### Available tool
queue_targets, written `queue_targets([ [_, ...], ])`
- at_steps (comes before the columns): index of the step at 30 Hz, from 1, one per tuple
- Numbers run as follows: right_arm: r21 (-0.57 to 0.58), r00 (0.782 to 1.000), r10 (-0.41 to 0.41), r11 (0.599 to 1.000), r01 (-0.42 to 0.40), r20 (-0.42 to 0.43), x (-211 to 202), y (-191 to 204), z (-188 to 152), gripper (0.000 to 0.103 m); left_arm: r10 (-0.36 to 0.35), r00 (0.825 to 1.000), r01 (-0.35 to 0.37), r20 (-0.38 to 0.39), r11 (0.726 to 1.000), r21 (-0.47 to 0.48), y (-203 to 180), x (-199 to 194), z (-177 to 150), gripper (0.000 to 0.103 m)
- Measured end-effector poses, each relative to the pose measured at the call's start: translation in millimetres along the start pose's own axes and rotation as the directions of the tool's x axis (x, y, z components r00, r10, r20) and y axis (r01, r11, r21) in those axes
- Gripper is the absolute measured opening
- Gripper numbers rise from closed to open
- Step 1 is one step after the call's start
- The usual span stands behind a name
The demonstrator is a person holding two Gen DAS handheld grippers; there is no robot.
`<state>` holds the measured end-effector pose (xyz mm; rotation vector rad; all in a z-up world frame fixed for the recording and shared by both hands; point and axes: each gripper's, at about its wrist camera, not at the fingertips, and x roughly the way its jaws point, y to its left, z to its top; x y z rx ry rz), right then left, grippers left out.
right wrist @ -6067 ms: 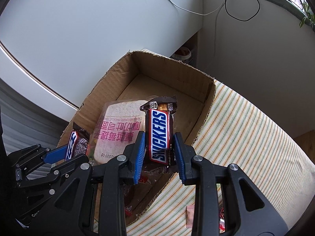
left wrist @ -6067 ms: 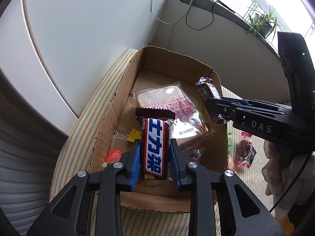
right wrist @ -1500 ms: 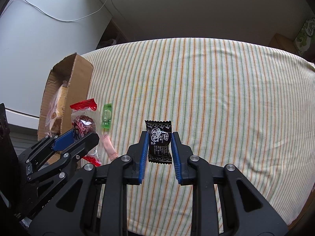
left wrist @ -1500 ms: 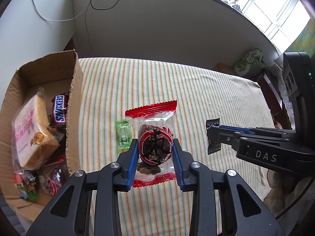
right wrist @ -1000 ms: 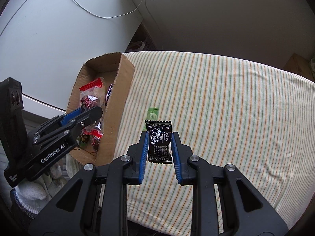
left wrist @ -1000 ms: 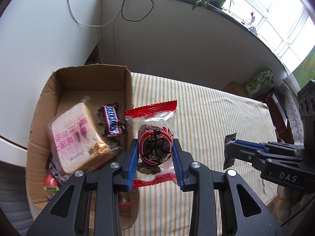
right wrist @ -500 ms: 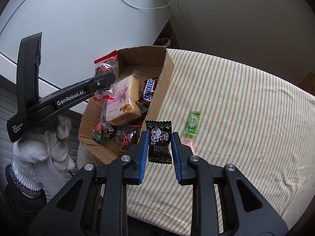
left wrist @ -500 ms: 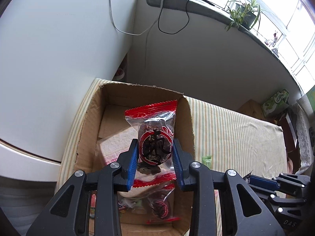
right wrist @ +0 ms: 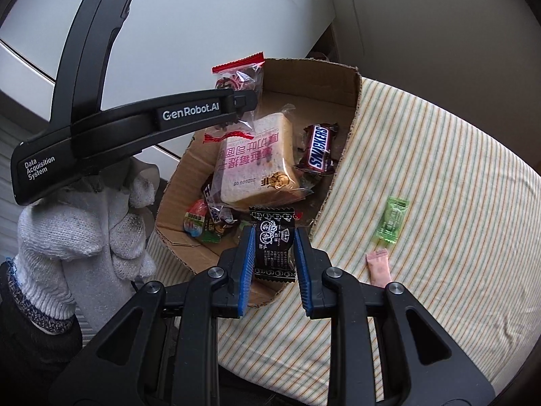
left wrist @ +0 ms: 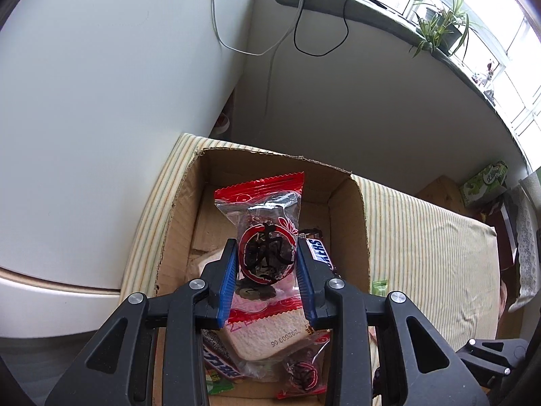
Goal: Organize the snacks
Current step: 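Carry both items over the box and open both tools to drop them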
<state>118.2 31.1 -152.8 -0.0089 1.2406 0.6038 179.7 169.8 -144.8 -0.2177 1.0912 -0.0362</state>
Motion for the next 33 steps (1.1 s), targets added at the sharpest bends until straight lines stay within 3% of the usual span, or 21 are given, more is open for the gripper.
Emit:
queue_targets([
  [11, -0.036, 1.0, 0.006, 0.999, -0.007, -0.011, 7, 16, 3, 0.025, -0.014, 1.0, 0.014, -0.005, 1.0, -0.028, 5, 2, 6, 0.034],
  [16, -0.035, 1.0, -0.007, 0.999, 0.007, 0.001, 3, 14, 1, 0.043, -0.014, 1.0, 0.014, 0.004, 0.999, -0.042, 5, -1, 6, 0.041],
  [33, -0.04, 0.998, -0.043, 0.998, 0.045, 0.041, -23, -6, -18, 0.044, -0.013, 0.997, 0.012, 0.076, 1.0, 0.011, -22, -34, -8, 0.041],
])
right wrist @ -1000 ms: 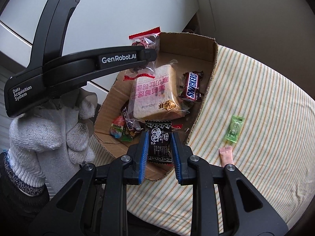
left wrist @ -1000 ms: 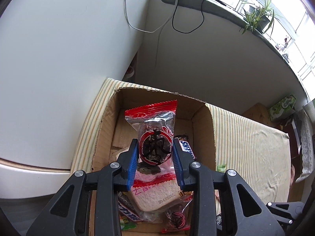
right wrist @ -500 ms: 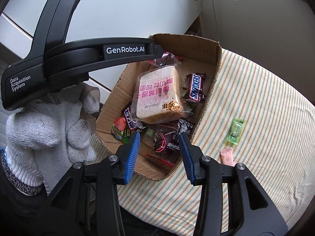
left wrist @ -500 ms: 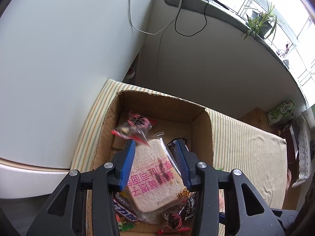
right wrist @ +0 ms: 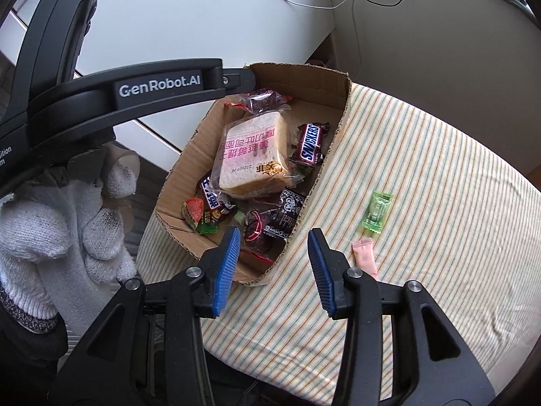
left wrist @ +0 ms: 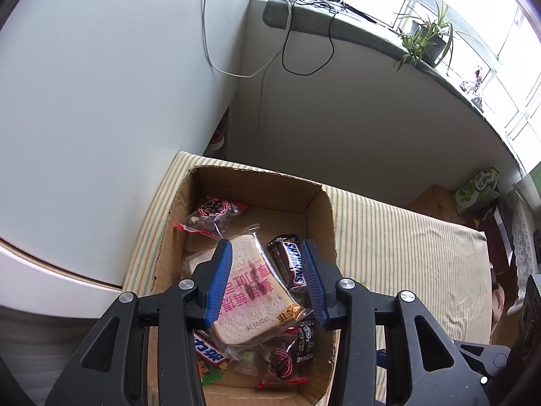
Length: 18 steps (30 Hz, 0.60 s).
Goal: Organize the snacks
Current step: 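Carry both items over the box and open both tools to drop them, then move the right tool to the green candy and close on it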
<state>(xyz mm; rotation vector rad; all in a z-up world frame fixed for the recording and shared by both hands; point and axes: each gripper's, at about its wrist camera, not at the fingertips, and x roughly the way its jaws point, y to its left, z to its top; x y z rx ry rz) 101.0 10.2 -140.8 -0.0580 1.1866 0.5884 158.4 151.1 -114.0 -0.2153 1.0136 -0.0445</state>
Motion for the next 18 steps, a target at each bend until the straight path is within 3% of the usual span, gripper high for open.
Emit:
queue_targets([
  [4, 0.019, 1.0, -0.012, 1.0, 0.012, 0.027, -14, -15, -6, 0.054, -0.014, 1.0, 0.014, 0.023, 1.0, 0.015, -10, -12, -4, 0.041],
  [11, 0.077, 0.997, -0.036, 0.997, 0.031, 0.064, -34, -56, -18, 0.056, -0.05, 0.998, 0.049, 0.034, 0.998, 0.028, -25, -23, -16, 0.041],
  [18, 0.123, 0.995, -0.084, 0.989, 0.077, 0.05, -40, -109, -29, 0.056, -0.089, 0.996, 0.089, 0.017, 0.996, 0.024, -37, -27, -43, 0.041],
])
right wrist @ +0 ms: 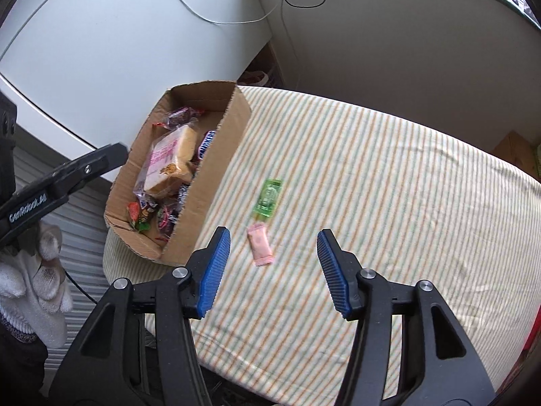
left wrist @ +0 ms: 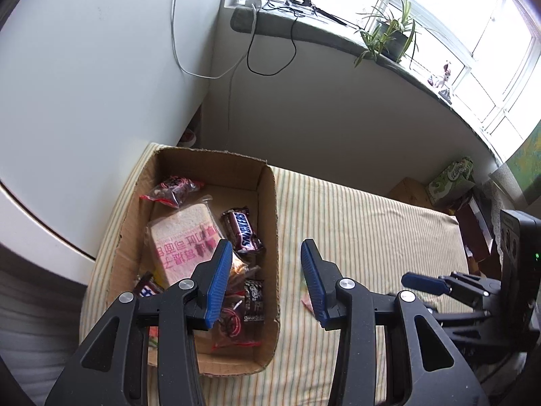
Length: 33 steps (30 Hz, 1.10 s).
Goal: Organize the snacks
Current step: 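Move the right tool to the green candy and close on it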
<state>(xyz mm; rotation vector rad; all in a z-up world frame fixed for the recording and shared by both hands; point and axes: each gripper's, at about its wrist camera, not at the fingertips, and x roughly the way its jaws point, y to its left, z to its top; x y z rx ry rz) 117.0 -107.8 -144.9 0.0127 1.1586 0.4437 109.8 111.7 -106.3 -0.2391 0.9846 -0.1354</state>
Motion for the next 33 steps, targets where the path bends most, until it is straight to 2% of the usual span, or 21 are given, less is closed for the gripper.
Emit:
queue_targets([
  [5, -0.001, 1.0, 0.0, 1.0, 0.0, -0.021, 6, -24, 0, 0.056, -0.032, 0.999, 0.033, -0.039, 0.999, 0.013, -15, 3, -30, 0.041],
  [8, 0.006, 0.998, 0.04, 0.999, -0.039, -0.048, 16, -30, 3, 0.056, -0.045, 0.997, 0.047, -0.055, 0.998, 0.029, -29, 4, -47, 0.041],
  [15, -0.098, 0.989, 0.092, 0.99, -0.103, -0.114, 48, -16, 20, 0.056, -0.123, 0.986, 0.121, -0.113, 0.992, -0.02, -56, 19, -88, 0.04],
  [17, -0.116, 0.986, 0.08, 0.988, -0.097, -0.147, 61, -10, 25, 0.056, -0.123, 0.986, 0.121, -0.111, 0.992, -0.024, -64, 26, -97, 0.036],
  [20, -0.107, 0.979, 0.073, 0.99, -0.095, -0.19, 81, -4, 33, 0.054, -0.114, 0.988, 0.109, -0.107, 0.993, -0.055, -69, 42, -105, 0.03],
  [22, -0.085, 0.975, 0.062, 0.993, -0.081, -0.212, 95, -4, 39, 0.045, -0.122, 0.986, 0.111, -0.116, 0.989, -0.093, -69, 52, -108, 0.027],
  [28, -0.034, 0.97, 0.07, 0.996, -0.08, -0.233, 117, 0, 50, 0.044, -0.096, 0.988, 0.084, -0.122, 0.992, -0.099, -72, 65, -109, 0.023],
  [33, -0.038, 0.969, 0.055, 0.997, -0.066, -0.239, 125, 7, 52, 0.044, -0.082, 0.991, 0.071, -0.11, 0.992, -0.101, -70, 68, -103, 0.021],
])
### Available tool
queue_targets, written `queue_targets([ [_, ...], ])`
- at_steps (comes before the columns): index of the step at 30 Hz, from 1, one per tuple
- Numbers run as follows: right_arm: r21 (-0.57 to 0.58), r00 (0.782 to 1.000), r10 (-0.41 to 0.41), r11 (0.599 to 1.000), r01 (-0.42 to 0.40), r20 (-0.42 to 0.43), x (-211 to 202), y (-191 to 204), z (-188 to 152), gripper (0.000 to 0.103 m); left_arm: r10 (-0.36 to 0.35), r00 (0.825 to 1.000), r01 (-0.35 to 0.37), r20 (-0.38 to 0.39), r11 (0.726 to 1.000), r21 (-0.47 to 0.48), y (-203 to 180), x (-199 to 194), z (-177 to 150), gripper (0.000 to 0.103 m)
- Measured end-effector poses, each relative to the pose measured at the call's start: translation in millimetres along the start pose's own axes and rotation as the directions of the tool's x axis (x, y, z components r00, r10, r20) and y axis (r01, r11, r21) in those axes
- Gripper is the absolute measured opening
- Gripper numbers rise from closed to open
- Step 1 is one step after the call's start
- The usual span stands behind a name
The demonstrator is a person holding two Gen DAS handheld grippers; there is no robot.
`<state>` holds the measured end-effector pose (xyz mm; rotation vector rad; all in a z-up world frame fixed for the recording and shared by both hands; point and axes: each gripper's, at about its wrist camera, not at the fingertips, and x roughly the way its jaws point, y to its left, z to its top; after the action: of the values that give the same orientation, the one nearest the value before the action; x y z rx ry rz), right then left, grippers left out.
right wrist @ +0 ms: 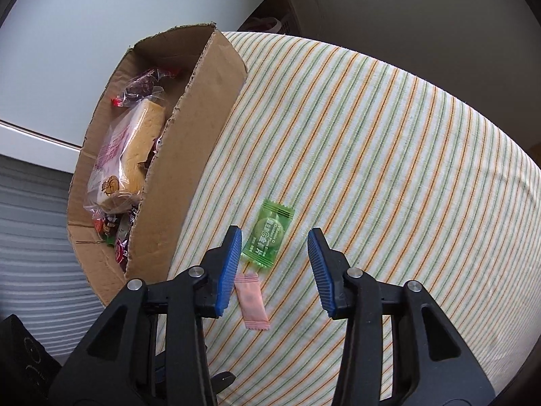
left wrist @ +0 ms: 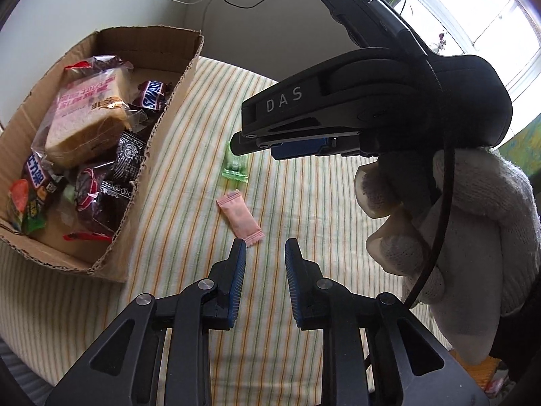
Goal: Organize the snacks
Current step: 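Move the right tool to the green candy and close on it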
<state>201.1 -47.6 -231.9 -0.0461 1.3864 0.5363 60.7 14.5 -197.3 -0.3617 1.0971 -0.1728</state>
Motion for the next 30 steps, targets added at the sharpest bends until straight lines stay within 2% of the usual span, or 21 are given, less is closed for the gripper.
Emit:
queue_targets([
  [11, 0.033, 1.0, -0.018, 0.999, 0.019, -0.021, 20, 6, 12, 0.041, 0.001, 1.0, -0.001, 0.007, 1.0, -0.028, 17, -13, 1, 0.021],
  [20, 0.008, 0.998, -0.058, 0.998, 0.058, -0.04, 28, 12, 26, 0.036, -0.005, 1.0, 0.004, -0.007, 0.998, -0.067, 20, -12, 3, 0.018],
  [23, -0.03, 0.995, -0.096, 0.995, 0.094, -0.042, 33, 22, 27, 0.036, -0.014, 1.0, 0.012, -0.023, 0.997, -0.071, 19, -6, 5, 0.018],
  [25, -0.062, 0.99, -0.134, 0.989, 0.132, -0.04, 35, 26, 28, 0.026, -0.02, 0.999, 0.017, -0.035, 0.997, -0.074, 20, 0, 7, 0.018],
  [26, -0.076, 0.989, -0.146, 0.987, 0.142, -0.04, 36, 28, 28, 0.025, -0.021, 0.999, 0.018, -0.039, 0.997, -0.077, 20, 0, 7, 0.018],
  [30, -0.068, 0.992, -0.116, 0.991, 0.113, -0.044, 36, 20, 28, 0.019, -0.023, 0.999, 0.019, -0.048, 0.996, -0.088, 24, 8, 14, 0.018],
])
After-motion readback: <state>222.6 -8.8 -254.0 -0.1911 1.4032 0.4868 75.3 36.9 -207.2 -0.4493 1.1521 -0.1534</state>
